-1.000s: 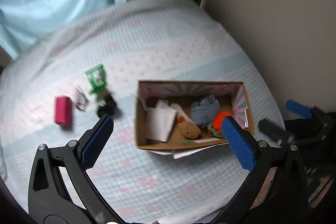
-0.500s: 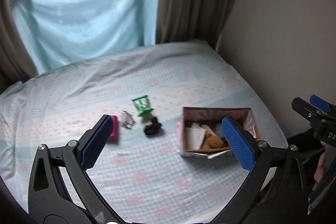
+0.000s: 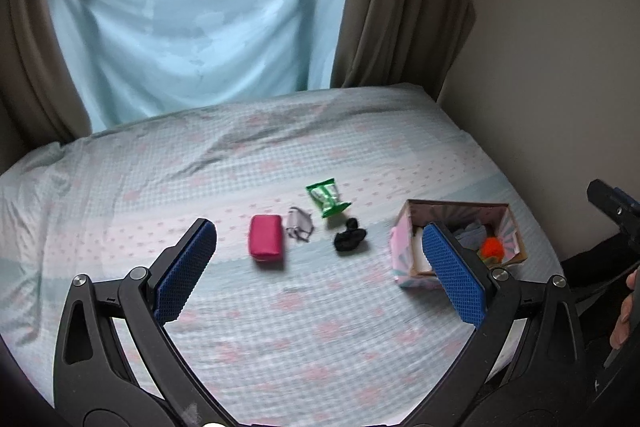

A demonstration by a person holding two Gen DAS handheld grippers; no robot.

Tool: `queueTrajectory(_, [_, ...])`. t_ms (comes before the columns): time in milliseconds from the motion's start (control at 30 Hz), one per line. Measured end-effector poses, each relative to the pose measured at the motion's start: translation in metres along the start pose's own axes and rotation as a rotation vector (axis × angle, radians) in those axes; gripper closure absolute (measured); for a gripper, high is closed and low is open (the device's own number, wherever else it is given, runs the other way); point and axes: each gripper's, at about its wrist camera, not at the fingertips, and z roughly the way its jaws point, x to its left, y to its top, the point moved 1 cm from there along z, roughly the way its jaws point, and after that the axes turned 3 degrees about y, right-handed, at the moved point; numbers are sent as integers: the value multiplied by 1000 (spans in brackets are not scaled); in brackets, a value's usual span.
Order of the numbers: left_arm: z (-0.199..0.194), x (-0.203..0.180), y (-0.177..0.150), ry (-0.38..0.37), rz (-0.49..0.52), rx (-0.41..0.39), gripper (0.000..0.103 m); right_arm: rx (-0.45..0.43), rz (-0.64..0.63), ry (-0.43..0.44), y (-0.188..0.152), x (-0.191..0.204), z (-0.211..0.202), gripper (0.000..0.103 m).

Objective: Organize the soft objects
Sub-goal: 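Move both open tools toward the pink pouch and black scrunchie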

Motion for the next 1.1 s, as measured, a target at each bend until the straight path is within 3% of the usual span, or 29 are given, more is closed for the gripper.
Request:
queueTrajectory(333, [60,76,-9,-3,25,77,1,-23,21,-21,-23,72,43,0])
queueTrajectory(533, [116,102,-15,3,45,130,1,44,-2,12,-38,101,102,1])
queueTrajectory(800, [202,107,-28,-16,75,247,1,128,30,1,-64,115,190,1])
queueTrajectory(1100, [297,99,-43,-55,107,371,1,246,103,-57,-96,103,290,1])
